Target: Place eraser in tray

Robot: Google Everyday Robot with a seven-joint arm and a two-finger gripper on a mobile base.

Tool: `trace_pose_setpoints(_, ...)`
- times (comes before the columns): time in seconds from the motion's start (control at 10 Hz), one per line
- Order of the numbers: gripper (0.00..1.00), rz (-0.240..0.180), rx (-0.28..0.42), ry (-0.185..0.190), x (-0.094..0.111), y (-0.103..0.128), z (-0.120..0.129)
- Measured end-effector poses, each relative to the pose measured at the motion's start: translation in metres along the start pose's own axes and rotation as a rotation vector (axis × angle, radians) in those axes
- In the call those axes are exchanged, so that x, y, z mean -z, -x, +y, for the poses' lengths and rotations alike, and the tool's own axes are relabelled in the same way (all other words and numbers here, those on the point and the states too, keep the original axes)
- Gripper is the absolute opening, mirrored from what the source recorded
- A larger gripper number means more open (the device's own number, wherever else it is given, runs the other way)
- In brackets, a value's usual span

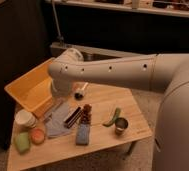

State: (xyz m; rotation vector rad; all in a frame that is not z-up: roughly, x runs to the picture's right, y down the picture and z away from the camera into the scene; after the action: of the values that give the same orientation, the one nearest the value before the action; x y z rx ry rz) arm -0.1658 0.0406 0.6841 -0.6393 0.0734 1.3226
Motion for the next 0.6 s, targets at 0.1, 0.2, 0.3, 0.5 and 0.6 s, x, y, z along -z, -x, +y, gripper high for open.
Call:
trace_pose_setpoints(0.1,0.42,0.007,-0.007,-0.006,-0.002,0.0,-0.001)
trace_pose_setpoints(0.2,0.42,0.025,-0.024,-0.026,-0.005,-0.001,-0.001)
trace_pose_setpoints(0.3,0.42,0.04,-0.044,-0.049,-0.014,-0.003,0.001)
trace_pose_setpoints(0.5,0.42,0.079,-0.126,-0.095,-0.04,-0.018,-0.016)
trace_pose_setpoints(0.6,0.42,0.102,-0.179,-0.119,-0.059,-0.03,-0.026)
